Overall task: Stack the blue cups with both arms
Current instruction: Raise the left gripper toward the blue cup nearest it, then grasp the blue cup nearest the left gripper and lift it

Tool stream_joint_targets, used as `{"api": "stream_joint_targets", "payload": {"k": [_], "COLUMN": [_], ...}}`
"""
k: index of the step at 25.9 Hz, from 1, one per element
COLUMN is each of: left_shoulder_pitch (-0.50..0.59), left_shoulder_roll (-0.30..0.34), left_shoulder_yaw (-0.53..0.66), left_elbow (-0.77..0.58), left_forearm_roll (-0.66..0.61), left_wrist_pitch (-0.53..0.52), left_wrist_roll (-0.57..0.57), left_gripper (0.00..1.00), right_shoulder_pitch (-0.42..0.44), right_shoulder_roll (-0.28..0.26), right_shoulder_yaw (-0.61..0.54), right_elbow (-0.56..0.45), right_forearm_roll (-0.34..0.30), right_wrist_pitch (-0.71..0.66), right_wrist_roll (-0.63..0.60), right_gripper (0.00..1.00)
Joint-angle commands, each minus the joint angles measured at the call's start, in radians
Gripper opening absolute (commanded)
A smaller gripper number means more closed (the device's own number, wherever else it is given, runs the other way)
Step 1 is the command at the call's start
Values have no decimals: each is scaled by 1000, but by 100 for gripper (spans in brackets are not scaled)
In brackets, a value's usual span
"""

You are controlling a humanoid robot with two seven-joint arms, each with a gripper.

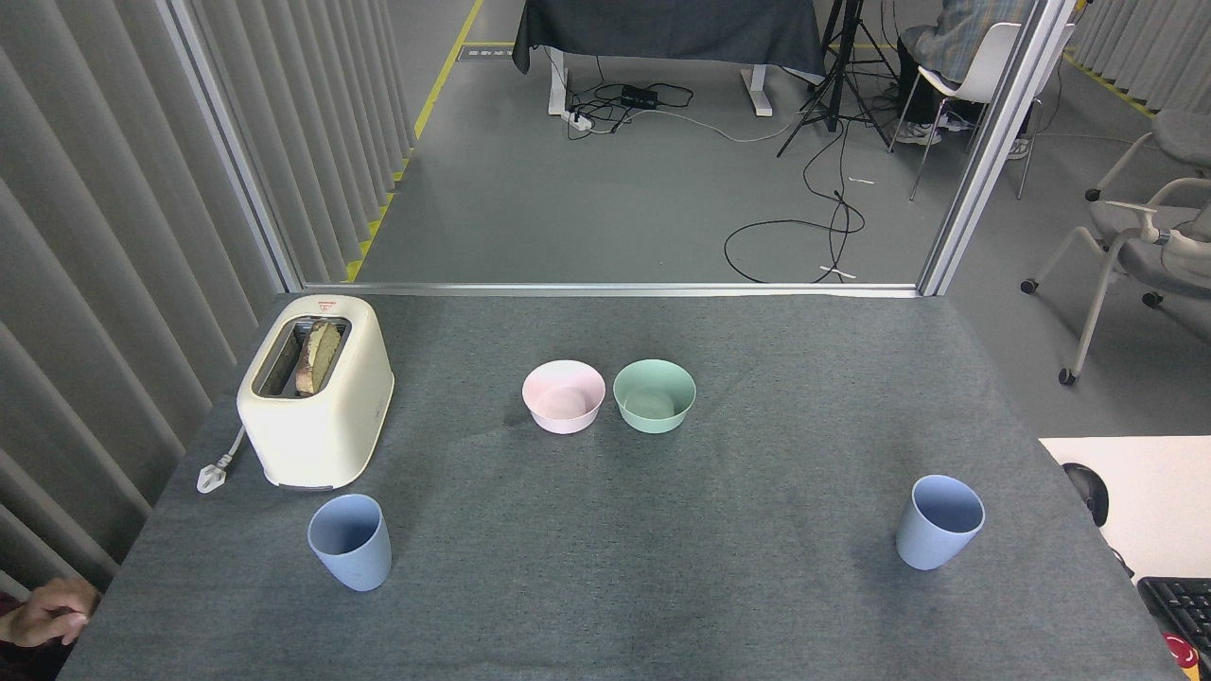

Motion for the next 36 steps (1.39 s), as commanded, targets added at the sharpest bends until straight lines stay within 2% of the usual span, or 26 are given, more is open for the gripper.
{"api": "stream_joint_targets", "payload": {"k": [1,6,10,12,17,22,36], "left_shoulder_pitch": [-1,-24,-117,-168,-366,-505,-699], "left_shoulder_roll": [0,-15,-35,-31,-37,-38,-31], "left_shoulder_yaw": [-18,-18,-22,-72,-131,-148,-216], "left_elbow": [1,10,31,51,212,349,576], "left_forearm_roll": [0,-8,-14,-32,-189,-210,-215], "left_wrist_pitch": [2,8,17,20,23,23,29], "left_wrist_roll": [-1,-2,-7,-19,-68,-76,-74], "left_gripper": [100,100,100,100,100,100,100], "right_shoulder_pitch": [-2,-4,-1,1,-4,-4,-2], "right_shoulder_roll": [1,-1,-1,-1,1,1,2], "right_shoulder_yaw": [-4,-6,-4,-3,-4,-4,-6], "right_elbow": [13,13,14,14,16,16,20], "right_forearm_roll": [0,-2,-5,-5,-5,-6,-8], "right_wrist_pitch": [0,0,1,4,3,4,4], "right_wrist_roll": [1,1,1,1,1,1,1], "right_gripper": [100,100,100,100,100,100,100]}}
